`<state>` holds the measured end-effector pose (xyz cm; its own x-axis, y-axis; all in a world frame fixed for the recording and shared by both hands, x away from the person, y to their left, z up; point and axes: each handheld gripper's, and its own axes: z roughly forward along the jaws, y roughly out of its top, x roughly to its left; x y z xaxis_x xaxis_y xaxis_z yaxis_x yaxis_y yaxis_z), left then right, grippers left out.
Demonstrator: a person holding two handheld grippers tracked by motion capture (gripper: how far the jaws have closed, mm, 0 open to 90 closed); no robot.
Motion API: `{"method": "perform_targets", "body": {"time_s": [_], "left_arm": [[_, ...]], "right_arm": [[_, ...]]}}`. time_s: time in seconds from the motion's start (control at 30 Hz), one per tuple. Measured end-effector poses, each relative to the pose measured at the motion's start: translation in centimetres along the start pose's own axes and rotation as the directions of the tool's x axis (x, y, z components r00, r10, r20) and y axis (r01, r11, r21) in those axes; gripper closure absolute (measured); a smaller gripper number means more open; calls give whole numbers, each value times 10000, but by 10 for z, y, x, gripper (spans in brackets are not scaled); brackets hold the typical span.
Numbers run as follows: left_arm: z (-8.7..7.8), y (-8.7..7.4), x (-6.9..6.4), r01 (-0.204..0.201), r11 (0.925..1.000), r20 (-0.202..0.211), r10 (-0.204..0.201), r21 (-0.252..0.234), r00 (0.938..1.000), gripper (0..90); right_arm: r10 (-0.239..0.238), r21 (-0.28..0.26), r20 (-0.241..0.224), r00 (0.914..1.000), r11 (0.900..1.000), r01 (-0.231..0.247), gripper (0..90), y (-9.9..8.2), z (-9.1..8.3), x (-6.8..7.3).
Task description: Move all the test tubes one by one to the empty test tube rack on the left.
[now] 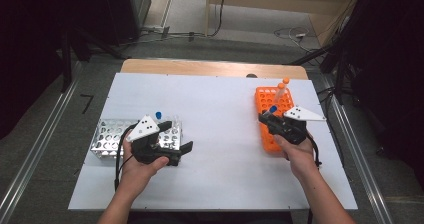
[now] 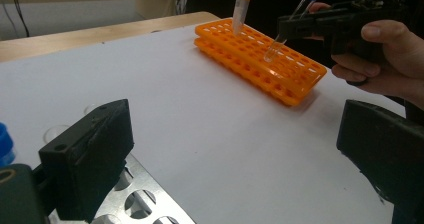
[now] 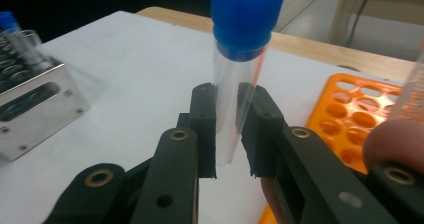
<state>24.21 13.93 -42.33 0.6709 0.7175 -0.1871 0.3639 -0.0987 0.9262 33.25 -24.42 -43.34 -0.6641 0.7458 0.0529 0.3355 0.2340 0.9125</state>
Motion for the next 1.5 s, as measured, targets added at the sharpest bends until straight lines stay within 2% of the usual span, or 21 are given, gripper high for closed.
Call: {"method": "perform_targets", "body": {"time_s": [0.23, 0.6, 0.63, 0.73, 0.9, 1.0, 1.07, 1.13, 1.37, 1.5], "left_arm": [[7, 0, -9, -89, 9999, 243, 88, 49, 9997, 28], [22, 1, -27, -373, 9991, 744, 355, 217, 9966, 66], [23, 1, -29, -388, 9989, 713, 370, 249, 9968, 82], [26, 1, -32, -357, 9991, 1015, 333, 227, 9943, 156], [32, 1, -40, -540, 9984, 1277, 516, 157, 9905, 292], [35, 1, -44, -614, 9980, 1331, 591, 133, 9893, 371], [38, 2, -47, -741, 9971, 1187, 712, 197, 9904, 441], [41, 2, -49, -782, 9966, 1142, 748, 253, 9906, 494], [47, 0, -54, -863, 9958, 1374, 814, 306, 9872, 624], [48, 0, -57, -1101, 9936, 1358, 1058, 247, 9851, 688]], "right_arm": [[-400, 71, -749, 9964, 9991, 406, 749, -6, 1, 28], [-1011, 255, -1982, 9749, 9938, 1082, 749, -11, 13, 77], [-1029, 265, -2059, 9731, 9935, 1106, 749, -11, 14, 81], [-1160, 285, -2285, 9666, 9917, 1257, 748, -12, 17, 90], [-1318, 336, -2606, 9564, 9888, 1454, 749, -14, 21, 105], [-1379, 376, -2757, 9513, 9873, 1541, 749, -14, 22, 113], [-1419, 396, -2844, 9482, 9864, 1595, 748, -15, 23, 117], [-1476, 370, -2925, 9448, 9855, 1654, 748, -15, 25, 120], [-1518, 472, -3147, 9370, 9834, 1752, 748, -16, 28, 129], [-1536, 495, -3229, 9339, 9827, 1787, 748, -16, 28, 130]]}}
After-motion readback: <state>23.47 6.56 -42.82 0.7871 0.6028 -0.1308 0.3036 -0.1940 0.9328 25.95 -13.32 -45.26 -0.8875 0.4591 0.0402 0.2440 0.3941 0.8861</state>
